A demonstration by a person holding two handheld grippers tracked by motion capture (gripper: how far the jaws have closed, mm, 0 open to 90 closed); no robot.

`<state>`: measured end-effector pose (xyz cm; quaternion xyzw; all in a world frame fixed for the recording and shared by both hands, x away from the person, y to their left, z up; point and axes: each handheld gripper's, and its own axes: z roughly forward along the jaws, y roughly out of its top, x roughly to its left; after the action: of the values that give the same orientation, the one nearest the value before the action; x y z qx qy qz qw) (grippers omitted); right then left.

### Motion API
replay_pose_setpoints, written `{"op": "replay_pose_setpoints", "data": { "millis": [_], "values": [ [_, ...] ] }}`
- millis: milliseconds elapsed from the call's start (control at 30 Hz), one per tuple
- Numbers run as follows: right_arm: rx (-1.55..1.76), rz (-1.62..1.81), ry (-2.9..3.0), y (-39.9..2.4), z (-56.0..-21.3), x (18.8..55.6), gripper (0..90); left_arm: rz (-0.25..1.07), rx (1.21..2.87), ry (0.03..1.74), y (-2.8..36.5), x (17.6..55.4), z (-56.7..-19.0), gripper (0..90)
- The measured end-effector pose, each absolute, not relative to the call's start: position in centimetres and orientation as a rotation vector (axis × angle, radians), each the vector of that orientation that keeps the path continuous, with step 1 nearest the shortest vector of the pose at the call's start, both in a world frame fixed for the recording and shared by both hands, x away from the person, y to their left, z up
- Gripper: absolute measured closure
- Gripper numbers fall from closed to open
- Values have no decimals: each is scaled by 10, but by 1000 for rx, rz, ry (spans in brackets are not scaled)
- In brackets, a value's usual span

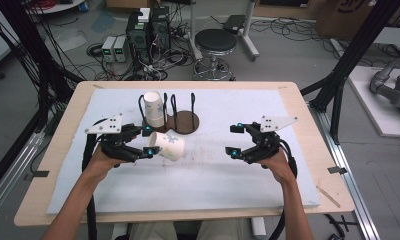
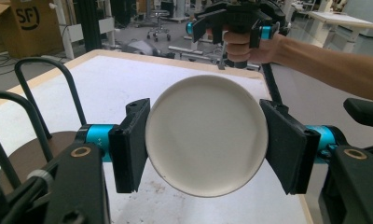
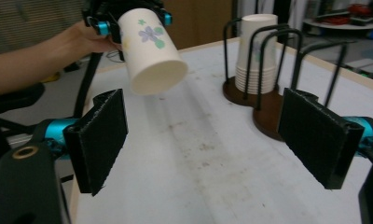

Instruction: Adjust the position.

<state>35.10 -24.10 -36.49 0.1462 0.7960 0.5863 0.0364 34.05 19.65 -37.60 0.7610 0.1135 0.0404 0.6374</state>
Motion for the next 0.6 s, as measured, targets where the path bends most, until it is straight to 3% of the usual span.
{"op": "replay_pose_setpoints", "data": {
  "millis": [600],
  "values": [
    [238,1908,2543,-187,-354,372,165,60,1727,230,179,341,-376,367]
  ]
}}
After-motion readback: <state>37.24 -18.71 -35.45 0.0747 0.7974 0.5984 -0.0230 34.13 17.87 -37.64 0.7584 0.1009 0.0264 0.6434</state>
